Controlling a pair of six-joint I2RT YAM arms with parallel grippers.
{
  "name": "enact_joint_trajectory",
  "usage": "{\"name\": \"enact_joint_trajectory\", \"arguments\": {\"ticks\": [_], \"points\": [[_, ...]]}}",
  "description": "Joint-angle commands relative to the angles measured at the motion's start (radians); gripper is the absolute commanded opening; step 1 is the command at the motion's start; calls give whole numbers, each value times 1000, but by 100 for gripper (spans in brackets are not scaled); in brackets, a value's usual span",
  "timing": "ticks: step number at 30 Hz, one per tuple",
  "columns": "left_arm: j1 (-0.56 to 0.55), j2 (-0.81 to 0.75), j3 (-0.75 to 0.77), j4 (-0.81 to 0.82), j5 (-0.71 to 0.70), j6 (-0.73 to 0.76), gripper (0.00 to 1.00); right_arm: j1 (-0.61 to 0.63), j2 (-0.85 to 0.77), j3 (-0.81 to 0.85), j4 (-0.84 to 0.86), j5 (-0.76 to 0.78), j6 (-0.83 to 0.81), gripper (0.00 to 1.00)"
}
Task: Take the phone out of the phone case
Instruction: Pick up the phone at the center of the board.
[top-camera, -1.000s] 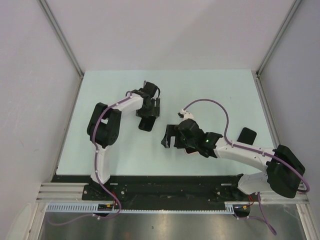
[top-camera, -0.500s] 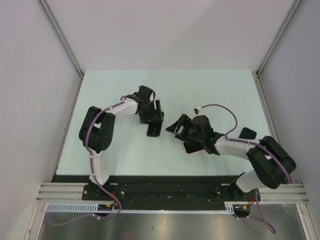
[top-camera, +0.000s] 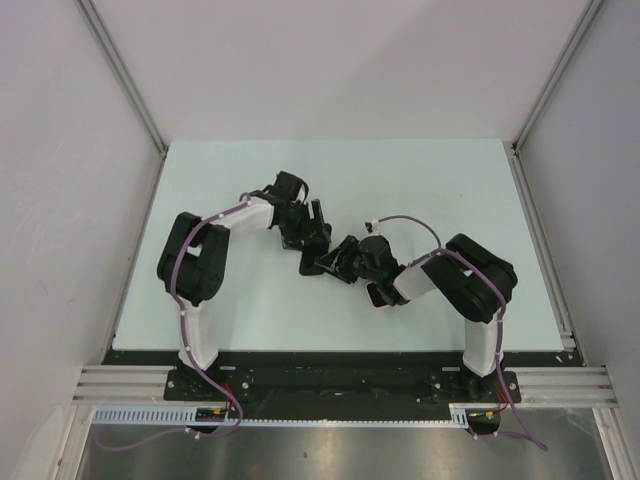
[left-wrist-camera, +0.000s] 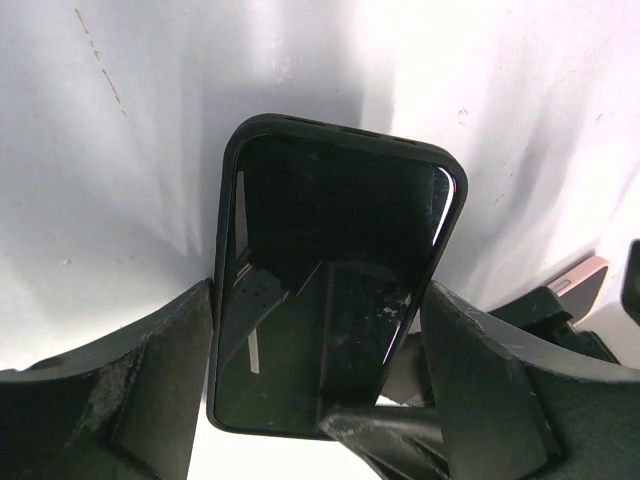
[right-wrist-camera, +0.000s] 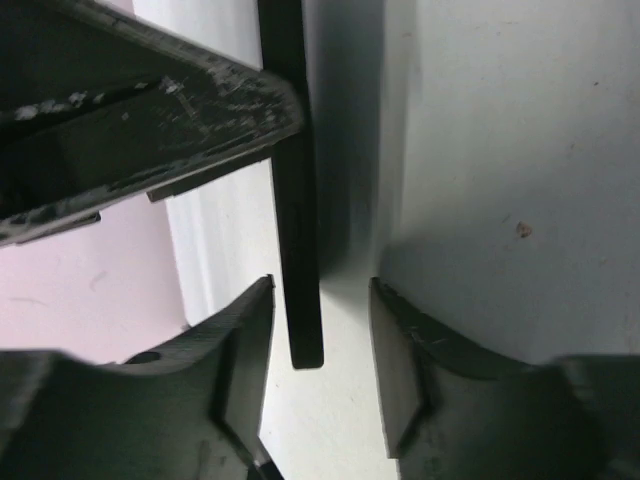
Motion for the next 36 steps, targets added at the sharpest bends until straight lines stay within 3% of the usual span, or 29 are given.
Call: {"name": "enact_joint_trajectory", "arguments": {"ticks": [1,2,3,5,6,7,10,13,17,21,28,36], "points": [[17,-51,-8,16,52,-21,68,-10,88,30,222,25,68,40],[19,-54,-10,16,54,-21,68,-11,100,35,239,20,78,34],[20,-56,-11,16,55,-21,68,-17,111,38,254,13,89,21],[26,-65,-15,17,60,-23,72,-20,128,44,303,-12,114,3],[28,-68,-15,13,63,-20,75,-24,129,44,313,-20,123,0],[32,-73,-10,13,68,-17,85,-27,125,44,323,-38,126,0],[52,-103,-8,8,84,-3,100,-56,84,42,314,-90,124,0],[90,-183,-39,40,133,-1,100,-103,10,42,276,-170,80,0],[158,-356,-132,199,227,-23,100,-168,-91,42,204,-299,-30,0],[210,-425,-237,379,426,-56,100,-212,-173,42,182,-458,-66,0],[213,-444,-393,811,632,-263,100,-274,-248,44,353,-648,34,0],[184,-456,-400,906,707,-328,99,-269,-254,44,438,-681,141,0]]}}
